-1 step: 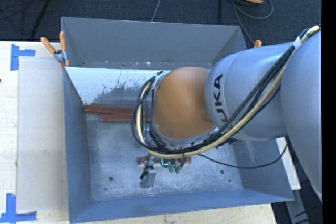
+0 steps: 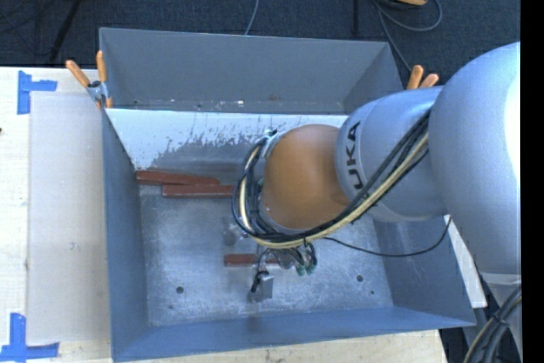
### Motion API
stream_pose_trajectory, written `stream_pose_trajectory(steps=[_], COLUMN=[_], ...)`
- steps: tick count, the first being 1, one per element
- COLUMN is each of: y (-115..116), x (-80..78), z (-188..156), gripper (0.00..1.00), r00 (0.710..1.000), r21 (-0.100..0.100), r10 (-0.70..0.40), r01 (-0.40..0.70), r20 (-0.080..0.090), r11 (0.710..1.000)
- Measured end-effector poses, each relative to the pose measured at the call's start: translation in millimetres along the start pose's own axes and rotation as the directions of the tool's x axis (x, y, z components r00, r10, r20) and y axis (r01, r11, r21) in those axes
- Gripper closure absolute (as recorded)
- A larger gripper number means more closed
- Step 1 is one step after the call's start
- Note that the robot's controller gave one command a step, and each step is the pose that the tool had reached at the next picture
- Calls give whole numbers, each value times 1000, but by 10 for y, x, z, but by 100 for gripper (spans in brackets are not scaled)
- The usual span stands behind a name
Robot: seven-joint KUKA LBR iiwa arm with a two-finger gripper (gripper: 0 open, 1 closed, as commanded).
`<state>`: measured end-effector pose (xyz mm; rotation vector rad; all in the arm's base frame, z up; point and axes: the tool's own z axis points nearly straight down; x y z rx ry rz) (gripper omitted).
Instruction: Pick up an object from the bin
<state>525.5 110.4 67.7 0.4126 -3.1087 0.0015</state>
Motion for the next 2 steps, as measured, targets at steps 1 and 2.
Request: stream_pose_trajectory(steps=[1,2], y=[6,-277], x=[-9,-3], z=[-19,-1385], gripper=[100,100], r00=[1000,986], r21=[-1,3], r10=[2,-165], r01=[-2,165], r20=[2,13], r11=[1000,986])
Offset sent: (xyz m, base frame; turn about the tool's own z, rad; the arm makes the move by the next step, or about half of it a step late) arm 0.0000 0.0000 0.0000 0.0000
